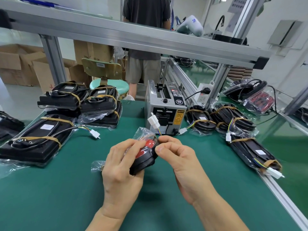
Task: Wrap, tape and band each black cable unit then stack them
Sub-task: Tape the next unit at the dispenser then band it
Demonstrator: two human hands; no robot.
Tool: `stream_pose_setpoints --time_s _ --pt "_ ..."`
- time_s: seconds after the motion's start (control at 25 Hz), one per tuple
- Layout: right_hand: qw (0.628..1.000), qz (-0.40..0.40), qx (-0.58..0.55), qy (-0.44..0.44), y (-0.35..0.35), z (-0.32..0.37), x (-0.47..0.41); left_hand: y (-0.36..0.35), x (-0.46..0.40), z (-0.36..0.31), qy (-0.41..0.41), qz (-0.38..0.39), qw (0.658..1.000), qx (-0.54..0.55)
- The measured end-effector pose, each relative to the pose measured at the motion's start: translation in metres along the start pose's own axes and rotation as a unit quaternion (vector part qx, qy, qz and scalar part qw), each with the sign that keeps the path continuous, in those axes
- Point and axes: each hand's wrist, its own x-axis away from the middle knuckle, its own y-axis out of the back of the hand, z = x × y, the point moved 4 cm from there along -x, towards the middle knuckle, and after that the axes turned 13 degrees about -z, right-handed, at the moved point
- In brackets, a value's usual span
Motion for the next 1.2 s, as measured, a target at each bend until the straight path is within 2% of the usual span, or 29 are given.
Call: stream_pose_setpoints --time_s 0.28,0.52,0.68,0.76,0.92,1.2 --pt "0.996 -0.031 0.064 0.056 0.000 0.001 0.002 -0.001 0.002 0.000 0.002 -0.004 1.000 0.002" --pt "0.974 -0.098 0.147 0.143 -0.003 0.003 0.010 -0.002 0.002 -0.001 0.000 -0.014 1.000 0.010" --pt "0.963 -0.126 0.157 0.178 -0.006 0.001 0.016 -0.002 0.001 -0.002 0.004 -0.016 1.000 0.014" --pt "0.969 -0.125 0.134 0.166 -0.005 -0.003 0.013 -0.002 0.001 -0.002 0.005 -0.017 1.000 0.009" --pt "0.990 -0.098 0.015 0.102 -0.001 -0.010 0.007 0.000 0.000 0.002 0.027 -0.014 0.999 0.007" --pt "0.986 -0.111 0.059 0.106 -0.003 -0.009 -0.005 0.003 -0.002 0.005 0.047 0.012 0.998 0.029"
